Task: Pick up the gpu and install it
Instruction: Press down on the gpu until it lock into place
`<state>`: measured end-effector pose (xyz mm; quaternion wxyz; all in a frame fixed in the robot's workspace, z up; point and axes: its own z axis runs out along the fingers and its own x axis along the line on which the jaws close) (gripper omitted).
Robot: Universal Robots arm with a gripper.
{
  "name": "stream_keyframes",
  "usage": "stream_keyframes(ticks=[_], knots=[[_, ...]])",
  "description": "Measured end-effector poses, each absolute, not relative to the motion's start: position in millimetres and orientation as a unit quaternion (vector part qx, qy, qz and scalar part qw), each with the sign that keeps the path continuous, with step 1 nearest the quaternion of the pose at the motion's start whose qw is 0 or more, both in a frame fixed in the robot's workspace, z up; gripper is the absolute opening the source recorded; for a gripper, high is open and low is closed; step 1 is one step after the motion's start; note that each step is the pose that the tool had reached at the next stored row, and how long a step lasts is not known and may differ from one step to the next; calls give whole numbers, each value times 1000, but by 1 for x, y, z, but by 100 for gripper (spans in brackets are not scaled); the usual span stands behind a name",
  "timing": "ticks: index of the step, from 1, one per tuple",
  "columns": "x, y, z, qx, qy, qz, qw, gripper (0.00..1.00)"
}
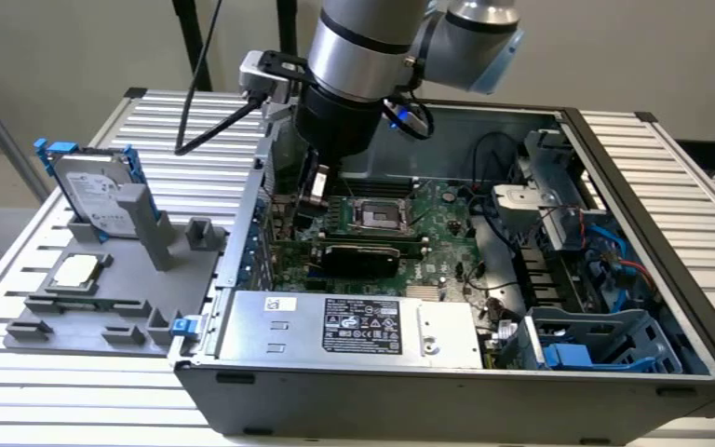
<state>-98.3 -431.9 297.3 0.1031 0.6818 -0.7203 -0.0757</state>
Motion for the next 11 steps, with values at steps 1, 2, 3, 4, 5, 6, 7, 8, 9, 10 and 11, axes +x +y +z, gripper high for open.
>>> stream_keyframes(ticks=[1, 2, 3, 4, 5, 6, 7, 8, 9, 10, 11], knots=[[-97, -432, 297, 683, -721, -69, 96, 11], [-96, -432, 297, 683, -722, -63, 89, 11], [-95, -432, 297, 684, -723, -57, 83, 11], [-94, -432, 297, 684, -723, -51, 76, 11], [-93, -432, 297, 685, -724, -44, 70, 11], [-92, -432, 297, 685, -724, -38, 63, 11], [-91, -432, 297, 686, -725, -32, 57, 11], [-90, -432, 297, 686, -725, -26, 50, 11], [-89, -432, 297, 687, -726, -20, 44, 11], [-87, -432, 297, 687, -726, -14, 38, 11], [-86, -432, 297, 687, -726, -10, 33, 11]])
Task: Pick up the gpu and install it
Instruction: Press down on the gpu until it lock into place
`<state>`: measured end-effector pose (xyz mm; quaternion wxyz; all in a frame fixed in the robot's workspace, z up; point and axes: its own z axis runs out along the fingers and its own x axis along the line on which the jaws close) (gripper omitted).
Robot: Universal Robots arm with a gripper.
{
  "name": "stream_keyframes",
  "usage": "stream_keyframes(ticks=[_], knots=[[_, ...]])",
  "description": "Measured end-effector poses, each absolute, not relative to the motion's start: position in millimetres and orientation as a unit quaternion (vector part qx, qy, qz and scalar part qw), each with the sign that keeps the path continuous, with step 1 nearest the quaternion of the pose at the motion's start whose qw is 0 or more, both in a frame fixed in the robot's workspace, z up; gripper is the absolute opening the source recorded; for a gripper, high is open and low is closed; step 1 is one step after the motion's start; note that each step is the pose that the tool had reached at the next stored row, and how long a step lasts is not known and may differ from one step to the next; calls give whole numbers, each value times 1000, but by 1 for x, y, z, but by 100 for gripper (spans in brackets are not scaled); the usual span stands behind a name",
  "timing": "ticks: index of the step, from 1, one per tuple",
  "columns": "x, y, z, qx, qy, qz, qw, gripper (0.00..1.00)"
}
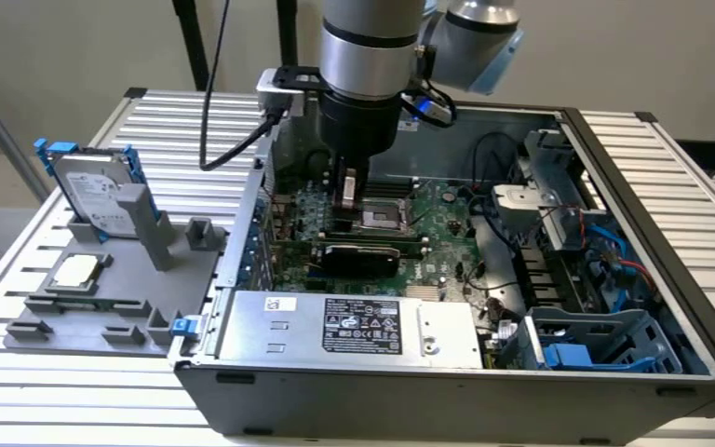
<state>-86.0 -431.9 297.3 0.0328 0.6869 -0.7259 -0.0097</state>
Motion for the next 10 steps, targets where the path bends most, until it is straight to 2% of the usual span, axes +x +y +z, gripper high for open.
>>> stream_keyframes(ticks=[10], knots=[[-85, -432, 297, 687, -726, -8, 30, 11]])
